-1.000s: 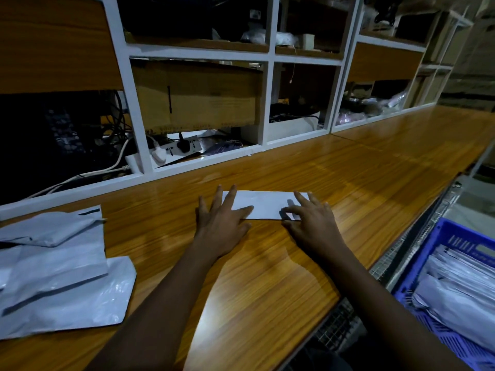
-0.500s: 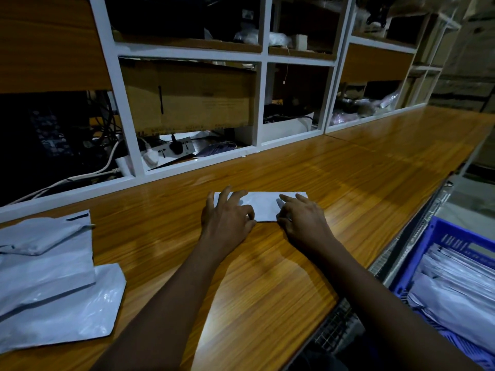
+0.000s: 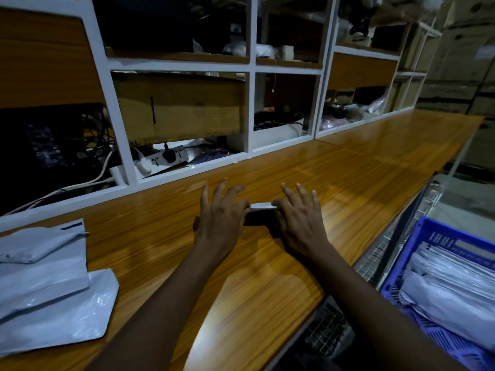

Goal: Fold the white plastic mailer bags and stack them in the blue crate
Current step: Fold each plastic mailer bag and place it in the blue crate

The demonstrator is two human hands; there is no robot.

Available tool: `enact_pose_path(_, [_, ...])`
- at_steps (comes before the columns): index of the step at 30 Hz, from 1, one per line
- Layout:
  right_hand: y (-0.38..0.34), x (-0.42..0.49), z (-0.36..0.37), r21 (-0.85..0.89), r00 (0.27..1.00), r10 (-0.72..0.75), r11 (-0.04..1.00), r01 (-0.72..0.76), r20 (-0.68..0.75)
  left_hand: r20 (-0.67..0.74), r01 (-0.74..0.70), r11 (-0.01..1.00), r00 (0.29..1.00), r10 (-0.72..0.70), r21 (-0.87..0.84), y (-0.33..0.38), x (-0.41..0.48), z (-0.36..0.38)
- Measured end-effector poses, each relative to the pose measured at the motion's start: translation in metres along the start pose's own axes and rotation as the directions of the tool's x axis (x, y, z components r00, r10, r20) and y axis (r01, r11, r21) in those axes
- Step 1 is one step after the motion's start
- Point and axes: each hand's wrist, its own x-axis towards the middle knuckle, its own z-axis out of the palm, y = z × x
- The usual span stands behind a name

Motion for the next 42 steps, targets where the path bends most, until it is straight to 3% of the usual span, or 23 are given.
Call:
enact_pose_path(6, [0.017, 0.002, -0.03, -0.063, 0.991, 0.065, 0.995, -0.073, -0.118, -0.032, -0.035, 0.998, 0.999, 0.034, -0.06, 0.035, 0.021, -0.014])
enact_pose_path(10, [0.056, -0.005, -0.061, -0.118, 0.971, 0.125, 0.981, -0.152, -0.204, -0.037, -0.147, 0.989, 0.988, 0.148, 0.015, 0.078, 0.048, -0.009])
enact_pose_path(18, [0.185, -0.069, -0.122, -0.213, 0.906, 0.322, 0.899, -0.384, -0.274, 0.023, -0.389, 0.908, 0.918, 0.397, -0.156, 0.225, 0.107, 0.031])
enact_pose_path(25, [0.301, -0.166, -0.131, -0.283, 0.817, 0.554, 0.767, -0.576, -0.161, 0.182, -0.562, 0.783, 0.768, 0.614, -0.266, 0.369, 0.118, 0.103])
enact_pose_path(29, [0.348, -0.204, -0.12, -0.296, 0.744, 0.664, 0.699, -0.651, -0.069, 0.305, -0.57, 0.741, 0.679, 0.668, -0.355, 0.427, 0.111, 0.153])
enact_pose_path(35, [0.413, -0.239, -0.059, -0.43, 0.703, 0.692, 0.691, -0.581, 0.164, 0.438, -0.579, 0.715, 0.566, 0.698, -0.391, 0.458, 0.074, 0.247])
enact_pose_path(39, [0.437, -0.251, -0.024, -0.475, 0.546, 0.775, 0.629, -0.616, 0.318, 0.484, -0.529, 0.732, 0.55, 0.681, -0.429, 0.471, 0.052, 0.299])
enact_pose_path(42, [0.445, -0.263, -0.009, -0.47, 0.505, 0.802, 0.597, -0.651, 0.319, 0.516, -0.437, 0.757, 0.556, 0.652, -0.486, 0.479, 0.042, 0.321])
